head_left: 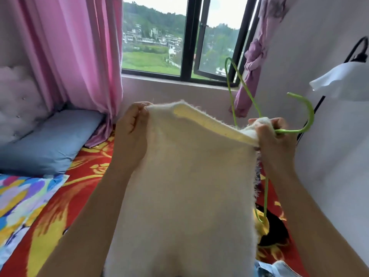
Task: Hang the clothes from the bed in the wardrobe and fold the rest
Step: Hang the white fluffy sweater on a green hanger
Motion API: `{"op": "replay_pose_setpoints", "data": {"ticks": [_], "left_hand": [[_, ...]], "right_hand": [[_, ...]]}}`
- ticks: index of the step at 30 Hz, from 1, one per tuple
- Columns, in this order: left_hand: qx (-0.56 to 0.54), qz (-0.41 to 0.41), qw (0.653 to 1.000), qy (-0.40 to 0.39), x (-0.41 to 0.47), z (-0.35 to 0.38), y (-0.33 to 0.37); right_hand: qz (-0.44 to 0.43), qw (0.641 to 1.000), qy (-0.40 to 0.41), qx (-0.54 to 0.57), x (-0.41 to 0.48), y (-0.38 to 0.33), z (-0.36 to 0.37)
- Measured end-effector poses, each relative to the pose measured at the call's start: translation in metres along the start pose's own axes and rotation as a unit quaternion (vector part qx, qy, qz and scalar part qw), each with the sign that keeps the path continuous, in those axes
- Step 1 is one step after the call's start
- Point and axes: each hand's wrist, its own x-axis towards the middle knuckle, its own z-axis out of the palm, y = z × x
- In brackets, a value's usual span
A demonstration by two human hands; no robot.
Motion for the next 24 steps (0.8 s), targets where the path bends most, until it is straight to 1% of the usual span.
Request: {"op": "replay_pose_setpoints", "data": {"ticks": [3,6,8,12,15,17,20,24], "left_hand": [[0.017,-0.051,0.998,-0.038,-0.001,-0.004,-0.010],[0.021,-0.149,0.986,-0.076,-0.021,-0.006,-0.039],[0.009,-0.198,0.977,-0.082,-0.034,-0.010,-0.053],[-0.008,-0.247,0.961,-0.121,-0.050,-0.021,-0.074],[-0.022,-0.298,0.941,-0.162,-0.065,-0.021,-0.087],[-0.018,-0.334,0.926,-0.178,-0.082,-0.019,-0.098],[0.044,-0.367,0.908,-0.195,-0.111,-0.017,-0.121],[0.126,-0.405,0.881,-0.209,-0.147,-0.016,-0.140]], "right_hand": [[0.024,0.999,-0.012,-0.027,-0.012,0.013,0.006],[0.059,0.997,-0.030,-0.045,-0.029,0.039,0.012],[0.063,0.996,-0.044,-0.053,-0.038,0.050,0.015],[0.086,0.990,-0.071,-0.081,-0.047,0.064,0.017],[0.136,0.981,-0.086,-0.106,-0.046,0.082,0.014],[0.170,0.968,-0.108,-0.150,-0.050,0.099,0.012],[0.209,0.945,-0.142,-0.209,-0.069,0.119,0.010],[0.232,0.925,-0.179,-0.244,-0.092,0.140,0.009]]}}
